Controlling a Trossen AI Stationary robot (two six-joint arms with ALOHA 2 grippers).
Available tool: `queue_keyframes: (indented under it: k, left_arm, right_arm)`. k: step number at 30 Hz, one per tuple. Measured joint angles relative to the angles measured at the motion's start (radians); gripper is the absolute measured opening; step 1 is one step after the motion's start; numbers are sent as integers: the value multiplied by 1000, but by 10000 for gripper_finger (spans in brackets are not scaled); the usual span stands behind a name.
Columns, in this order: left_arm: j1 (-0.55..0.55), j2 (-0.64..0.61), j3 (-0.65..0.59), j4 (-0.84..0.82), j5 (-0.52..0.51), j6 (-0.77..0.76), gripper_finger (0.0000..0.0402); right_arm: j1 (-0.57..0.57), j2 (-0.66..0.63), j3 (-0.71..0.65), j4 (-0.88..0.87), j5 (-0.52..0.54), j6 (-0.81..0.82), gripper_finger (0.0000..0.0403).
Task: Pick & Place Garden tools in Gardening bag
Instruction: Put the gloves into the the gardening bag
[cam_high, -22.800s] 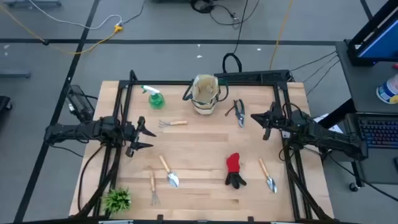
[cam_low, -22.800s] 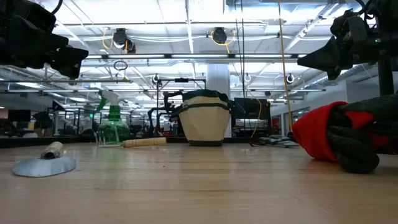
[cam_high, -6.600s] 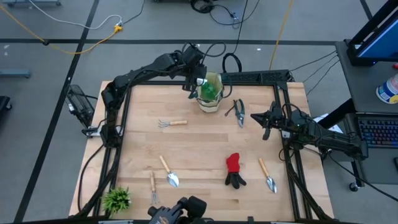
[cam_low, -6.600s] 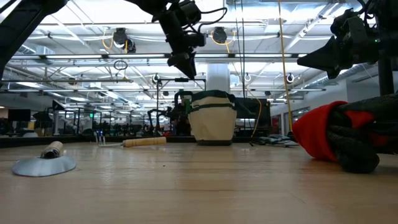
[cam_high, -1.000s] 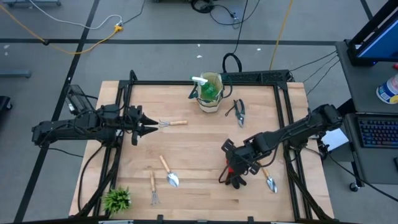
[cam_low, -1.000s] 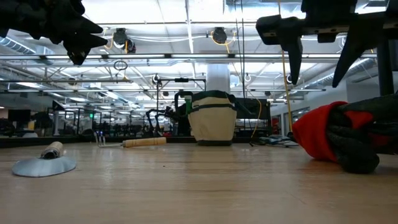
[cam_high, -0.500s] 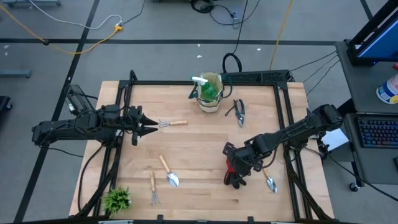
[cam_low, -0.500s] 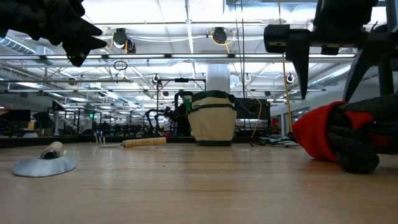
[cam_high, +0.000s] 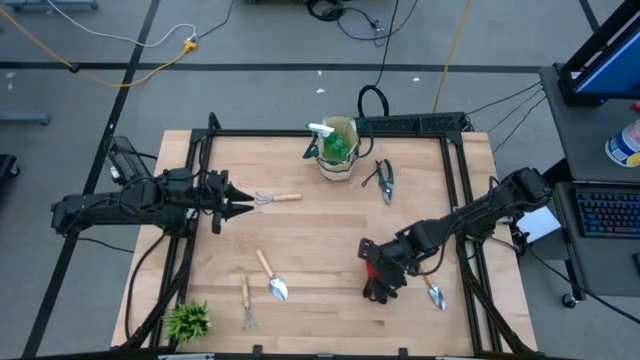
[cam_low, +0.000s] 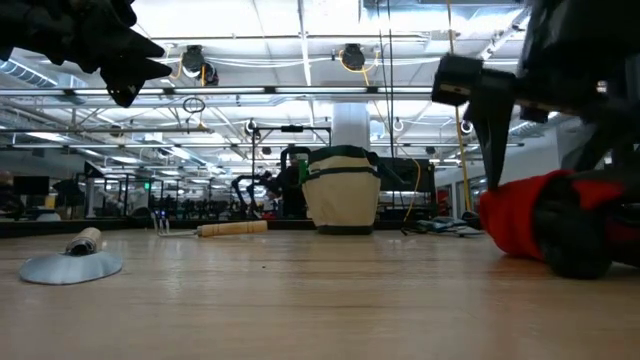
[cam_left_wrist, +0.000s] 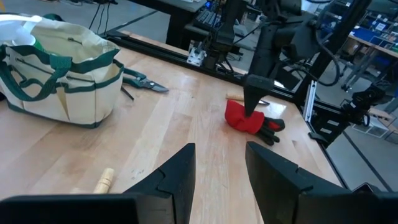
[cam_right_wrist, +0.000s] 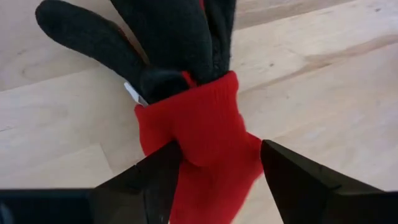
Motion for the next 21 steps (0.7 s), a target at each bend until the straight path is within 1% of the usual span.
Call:
queue_keyframes:
  k: [3, 7, 10, 14, 21]
  left_arm:
    - [0, 0, 0, 0, 0, -1, 145]
    - [0, 0, 0, 0, -1, -16, 145]
    - [0, 0, 0, 0, -2, -19, 145]
    - [0, 0, 0, 0, -4, -24, 145]
    - [0, 0, 0, 0, -9, -41, 145]
  right_arm:
    - [0, -1, -46, 49, 0, 0, 219]
    - [0, 0, -87, 74, 3, 9, 219]
    - [-1, -2, -103, 90, 4, 43, 211]
    - [-1, -1, -105, 96, 4, 84, 178]
    - [-1, 0, -107, 122, 21, 204, 95]
